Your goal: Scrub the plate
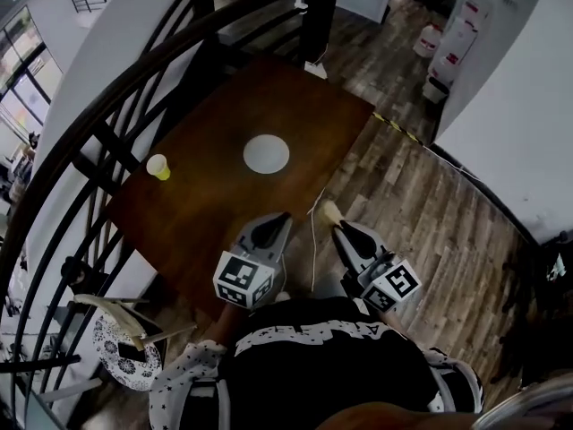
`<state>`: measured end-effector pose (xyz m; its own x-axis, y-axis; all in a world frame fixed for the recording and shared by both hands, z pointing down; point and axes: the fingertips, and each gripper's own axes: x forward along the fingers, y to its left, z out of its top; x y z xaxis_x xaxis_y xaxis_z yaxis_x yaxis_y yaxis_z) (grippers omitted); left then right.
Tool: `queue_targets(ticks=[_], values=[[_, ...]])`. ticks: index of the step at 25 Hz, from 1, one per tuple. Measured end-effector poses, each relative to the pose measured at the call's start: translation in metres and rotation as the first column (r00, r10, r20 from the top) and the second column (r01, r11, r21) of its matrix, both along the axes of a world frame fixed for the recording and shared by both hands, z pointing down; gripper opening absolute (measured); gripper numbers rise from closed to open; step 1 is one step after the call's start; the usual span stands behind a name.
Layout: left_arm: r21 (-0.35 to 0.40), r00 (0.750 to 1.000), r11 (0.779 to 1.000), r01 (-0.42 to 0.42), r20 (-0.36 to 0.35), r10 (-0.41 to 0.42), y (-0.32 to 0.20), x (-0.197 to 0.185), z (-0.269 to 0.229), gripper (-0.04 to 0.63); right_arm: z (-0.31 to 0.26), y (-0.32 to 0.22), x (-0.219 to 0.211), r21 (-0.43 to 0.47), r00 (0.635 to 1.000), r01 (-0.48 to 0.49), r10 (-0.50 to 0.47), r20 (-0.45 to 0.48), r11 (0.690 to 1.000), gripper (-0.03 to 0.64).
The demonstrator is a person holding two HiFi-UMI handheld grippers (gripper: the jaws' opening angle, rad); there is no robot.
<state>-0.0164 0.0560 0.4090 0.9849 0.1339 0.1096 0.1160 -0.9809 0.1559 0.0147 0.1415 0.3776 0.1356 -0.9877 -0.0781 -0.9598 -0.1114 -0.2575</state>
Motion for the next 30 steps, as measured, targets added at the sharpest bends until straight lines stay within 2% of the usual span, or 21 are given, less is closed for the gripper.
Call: queue_targets(ticks=[6, 12, 16, 21, 30], values=[[0.013, 0.992, 0.993, 0.121, 0.019, -0.121, -0.027, -0.014, 0.001, 0.015, 0.007, -0.030, 0.004, -0.026, 0.994, 0.112, -0.112, -0.016, 0.993, 0.049], [0.016, 0.959, 0.959, 0.283, 0.026, -0.283, -0.049, -0.018, -0.002, 0.014, 0.005, -0.059, 0.011, -0.025, 0.963, 0.269, -0.270, -0.001, 0.963, 0.049], [0.020, 0.922, 0.923, 0.385, 0.030, -0.385, -0.063, -0.021, -0.004, 0.015, 0.004, -0.081, 0.017, -0.021, 0.932, 0.363, -0.364, 0.003, 0.931, 0.049], [0.021, 0.866, 0.867, 0.498, 0.037, -0.498, -0.078, -0.029, -0.002, 0.015, 0.005, -0.107, 0.014, -0.022, 0.875, 0.484, -0.484, 0.002, 0.875, 0.049], [0.037, 0.780, 0.782, 0.623, 0.048, -0.624, -0.085, -0.027, -0.005, 0.015, -0.001, -0.130, 0.019, -0.010, 0.787, 0.617, -0.617, -0.002, 0.787, 0.049]])
